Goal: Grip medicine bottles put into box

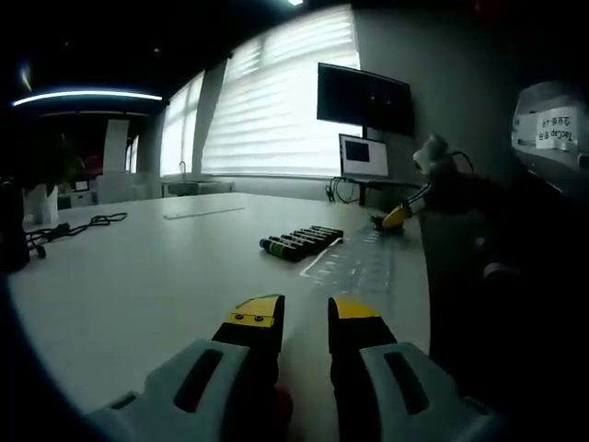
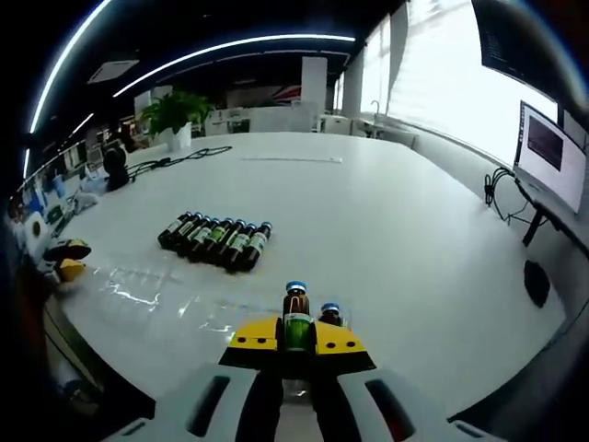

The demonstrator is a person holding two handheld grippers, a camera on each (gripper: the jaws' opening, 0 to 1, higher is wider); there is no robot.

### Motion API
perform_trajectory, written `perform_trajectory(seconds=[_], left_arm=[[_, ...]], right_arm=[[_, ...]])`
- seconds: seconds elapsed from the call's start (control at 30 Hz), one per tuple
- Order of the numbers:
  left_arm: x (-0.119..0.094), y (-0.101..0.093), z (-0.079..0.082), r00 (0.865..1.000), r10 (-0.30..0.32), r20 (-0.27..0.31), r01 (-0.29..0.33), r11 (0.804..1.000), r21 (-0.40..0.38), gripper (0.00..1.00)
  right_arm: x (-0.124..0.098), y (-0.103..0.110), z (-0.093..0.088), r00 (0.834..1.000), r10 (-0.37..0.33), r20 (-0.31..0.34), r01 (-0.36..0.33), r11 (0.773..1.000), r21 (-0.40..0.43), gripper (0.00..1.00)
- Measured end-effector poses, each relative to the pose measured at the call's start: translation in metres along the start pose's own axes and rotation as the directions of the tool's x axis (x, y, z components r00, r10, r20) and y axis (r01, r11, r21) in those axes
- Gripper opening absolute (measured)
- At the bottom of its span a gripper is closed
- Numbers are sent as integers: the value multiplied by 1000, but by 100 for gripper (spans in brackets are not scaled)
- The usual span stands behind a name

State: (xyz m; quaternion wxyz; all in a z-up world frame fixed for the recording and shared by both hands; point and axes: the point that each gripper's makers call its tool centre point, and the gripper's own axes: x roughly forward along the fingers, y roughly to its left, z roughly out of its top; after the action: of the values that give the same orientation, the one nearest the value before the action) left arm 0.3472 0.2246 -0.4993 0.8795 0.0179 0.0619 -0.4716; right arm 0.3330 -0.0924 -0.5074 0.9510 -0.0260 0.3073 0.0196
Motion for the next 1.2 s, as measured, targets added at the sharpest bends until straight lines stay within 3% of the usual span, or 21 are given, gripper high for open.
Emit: perform_trajectory(seconds=[0.27,0.8,1.2], left_arm=[[0,0,0,1000,1,-1,-1,1000,1,13],[0,0,0,1000,0,1,0,1000,0,13],[0,0,0,1000,1,-2,-1,1000,2,13]], right_arm=[[0,3,0,1000,-7,-5,7,1000,2,7],[4,8,-5,1000,-2,-16,1,997,-80,8],[-3,1,7,999,-18,33,20,997,-80,6]])
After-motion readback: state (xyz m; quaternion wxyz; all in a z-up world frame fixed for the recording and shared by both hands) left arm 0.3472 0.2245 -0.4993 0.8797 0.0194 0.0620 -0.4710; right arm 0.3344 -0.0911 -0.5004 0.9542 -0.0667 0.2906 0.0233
